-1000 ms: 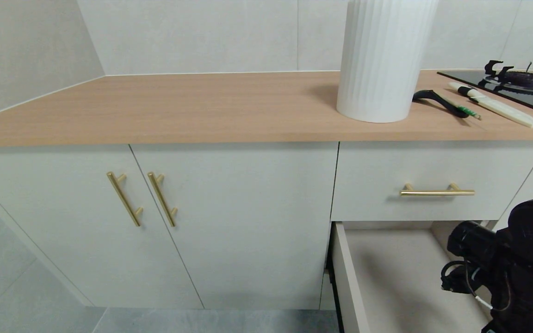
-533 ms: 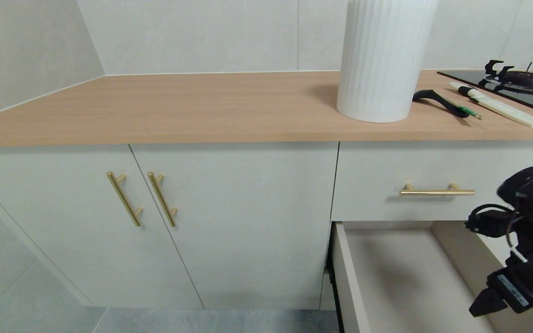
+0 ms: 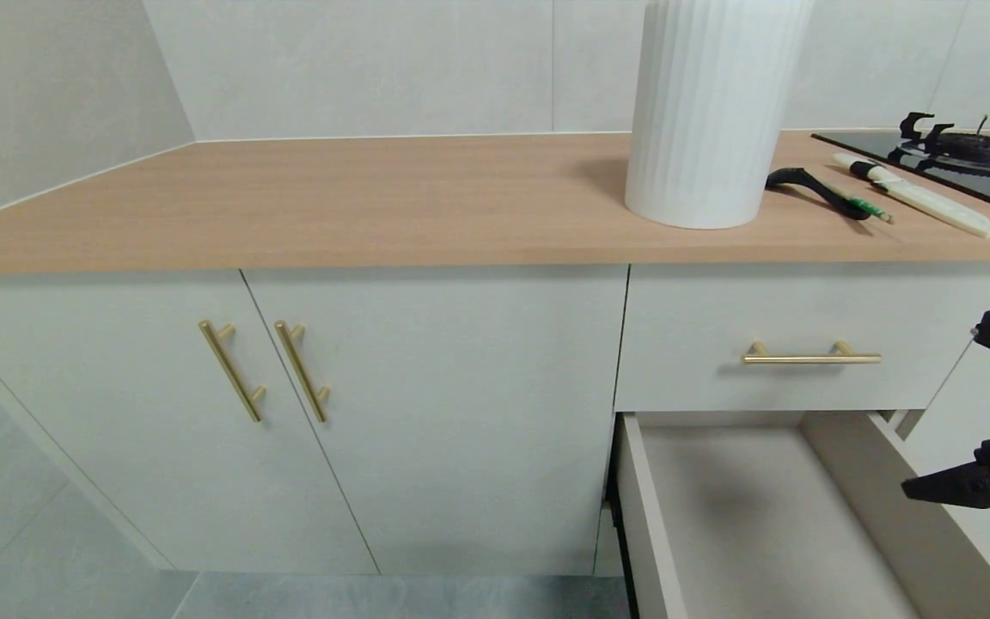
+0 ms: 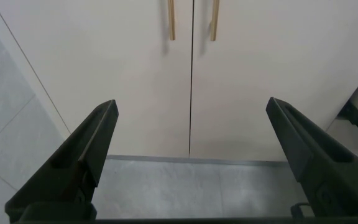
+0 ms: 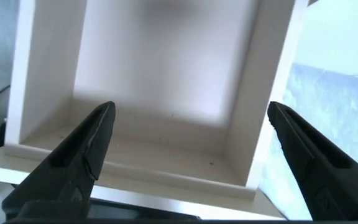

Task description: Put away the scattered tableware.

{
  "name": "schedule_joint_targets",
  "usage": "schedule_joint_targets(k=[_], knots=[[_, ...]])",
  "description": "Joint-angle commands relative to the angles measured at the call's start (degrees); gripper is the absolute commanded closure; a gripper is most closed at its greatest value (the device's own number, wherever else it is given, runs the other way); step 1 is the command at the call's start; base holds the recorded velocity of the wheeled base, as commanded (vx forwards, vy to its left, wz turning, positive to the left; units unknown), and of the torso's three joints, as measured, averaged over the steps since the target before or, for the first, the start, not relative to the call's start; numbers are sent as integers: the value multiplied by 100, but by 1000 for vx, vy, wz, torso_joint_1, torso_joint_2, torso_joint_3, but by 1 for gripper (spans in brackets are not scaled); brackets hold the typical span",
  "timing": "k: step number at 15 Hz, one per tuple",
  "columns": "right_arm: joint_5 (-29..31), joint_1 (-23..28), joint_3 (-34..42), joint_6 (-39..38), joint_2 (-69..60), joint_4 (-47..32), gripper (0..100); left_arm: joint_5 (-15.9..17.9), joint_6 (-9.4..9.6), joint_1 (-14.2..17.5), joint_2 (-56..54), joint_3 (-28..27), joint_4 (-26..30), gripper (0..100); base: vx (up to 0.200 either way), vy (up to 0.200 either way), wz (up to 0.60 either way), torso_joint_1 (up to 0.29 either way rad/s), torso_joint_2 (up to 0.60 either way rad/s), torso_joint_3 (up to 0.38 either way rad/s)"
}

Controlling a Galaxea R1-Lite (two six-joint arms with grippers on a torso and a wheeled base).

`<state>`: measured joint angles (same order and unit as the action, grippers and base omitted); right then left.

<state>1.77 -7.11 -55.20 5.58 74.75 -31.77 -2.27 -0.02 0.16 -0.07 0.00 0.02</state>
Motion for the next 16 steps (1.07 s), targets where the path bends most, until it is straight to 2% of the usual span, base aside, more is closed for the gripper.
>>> schedule_joint_targets(k=[1,4,16], knots=[[-1,-1,71,4,-75,22,0,-2,2,2,7,0,-2,0,0,0,0,36,-212,-173],[-1,-1,79,13,-66,22,0,-2,2,2,7,0,-2,0,0,0,0,80,-248,-281],[8,-1,159,13,-40,233,0,-2,-6,2,7,0,-2,0,0,0,0,164,-489,-299]])
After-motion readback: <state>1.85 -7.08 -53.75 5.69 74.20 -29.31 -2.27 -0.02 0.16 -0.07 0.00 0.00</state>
